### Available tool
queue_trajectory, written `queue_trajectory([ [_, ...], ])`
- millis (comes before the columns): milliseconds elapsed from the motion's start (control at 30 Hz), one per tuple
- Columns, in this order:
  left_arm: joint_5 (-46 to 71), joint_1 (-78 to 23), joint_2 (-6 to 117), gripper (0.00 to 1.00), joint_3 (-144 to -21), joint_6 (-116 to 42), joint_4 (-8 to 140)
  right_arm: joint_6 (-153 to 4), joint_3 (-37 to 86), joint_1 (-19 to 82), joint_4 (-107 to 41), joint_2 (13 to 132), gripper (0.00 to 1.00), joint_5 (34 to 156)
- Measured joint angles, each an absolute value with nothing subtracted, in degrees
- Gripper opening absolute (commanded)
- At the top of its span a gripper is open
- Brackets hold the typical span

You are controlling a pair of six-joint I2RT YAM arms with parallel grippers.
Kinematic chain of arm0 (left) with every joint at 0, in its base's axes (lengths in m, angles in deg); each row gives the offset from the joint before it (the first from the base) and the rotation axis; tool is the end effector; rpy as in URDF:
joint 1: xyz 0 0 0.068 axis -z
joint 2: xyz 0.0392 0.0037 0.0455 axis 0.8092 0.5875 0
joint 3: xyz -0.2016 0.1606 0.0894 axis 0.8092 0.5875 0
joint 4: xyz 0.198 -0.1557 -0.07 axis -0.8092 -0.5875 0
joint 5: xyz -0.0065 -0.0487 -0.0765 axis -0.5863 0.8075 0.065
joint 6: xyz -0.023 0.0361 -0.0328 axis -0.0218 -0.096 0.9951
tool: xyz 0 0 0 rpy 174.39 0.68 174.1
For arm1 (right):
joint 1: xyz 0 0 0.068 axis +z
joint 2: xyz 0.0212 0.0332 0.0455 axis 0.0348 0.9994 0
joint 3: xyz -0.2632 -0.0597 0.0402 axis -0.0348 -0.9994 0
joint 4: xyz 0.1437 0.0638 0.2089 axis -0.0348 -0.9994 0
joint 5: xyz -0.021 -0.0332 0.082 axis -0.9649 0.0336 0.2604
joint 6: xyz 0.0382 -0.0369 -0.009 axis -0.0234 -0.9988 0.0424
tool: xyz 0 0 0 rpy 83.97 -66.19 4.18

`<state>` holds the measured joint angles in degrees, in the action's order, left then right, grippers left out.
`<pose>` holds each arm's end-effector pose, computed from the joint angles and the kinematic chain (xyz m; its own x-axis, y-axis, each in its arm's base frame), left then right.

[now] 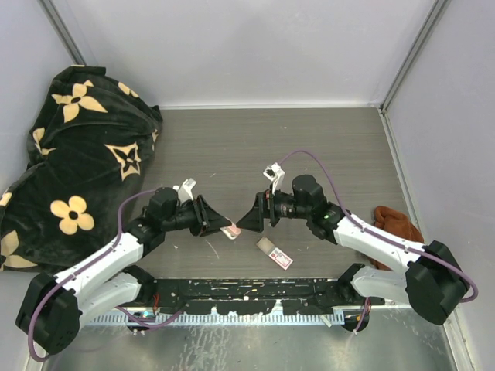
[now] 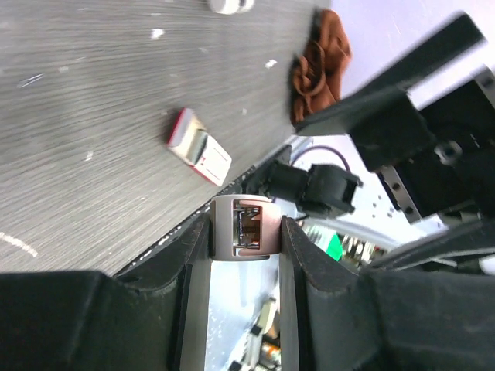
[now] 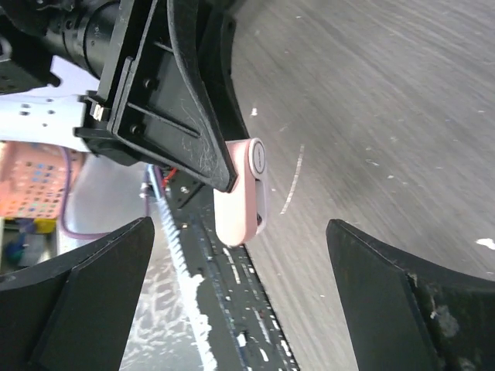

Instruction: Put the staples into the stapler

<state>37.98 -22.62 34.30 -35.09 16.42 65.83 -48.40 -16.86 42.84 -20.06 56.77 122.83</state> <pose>0.1610 -0.1215 0.2135 -0.9394 -0.3075 -0.1515 0.0137 0.4079 -0.9129 0.1745 0.1781 0.2439 -0.7207 -0.0355 -0.6924 -0.6620 0.3318 0.6720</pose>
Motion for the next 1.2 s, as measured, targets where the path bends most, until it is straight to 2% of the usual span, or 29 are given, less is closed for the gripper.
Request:
queue_trajectory([
  [400, 27.62, -22.82, 32.88, 0.00, -33.47, 25.70, 53.87, -57.84, -16.45, 48.80, -26.20, 56.64, 0.94, 113.57],
  [700, 26.38, -22.91, 35.37, 0.02, -33.08, 27.08, 53.06, -58.41, -16.42, 52.37, -24.91, 61.56, 0.90, 109.61],
  [967, 26.79, -22.91, 43.11, 0.05, -32.73, 23.87, 55.49, -59.05, -14.92, 56.17, -24.30, 68.18, 0.88, 105.57],
  [1200, 27.40, -22.91, 47.48, 0.08, -31.48, 22.71, 58.03, -61.38, -13.87, 61.33, -23.34, 72.64, 0.95, 97.87],
])
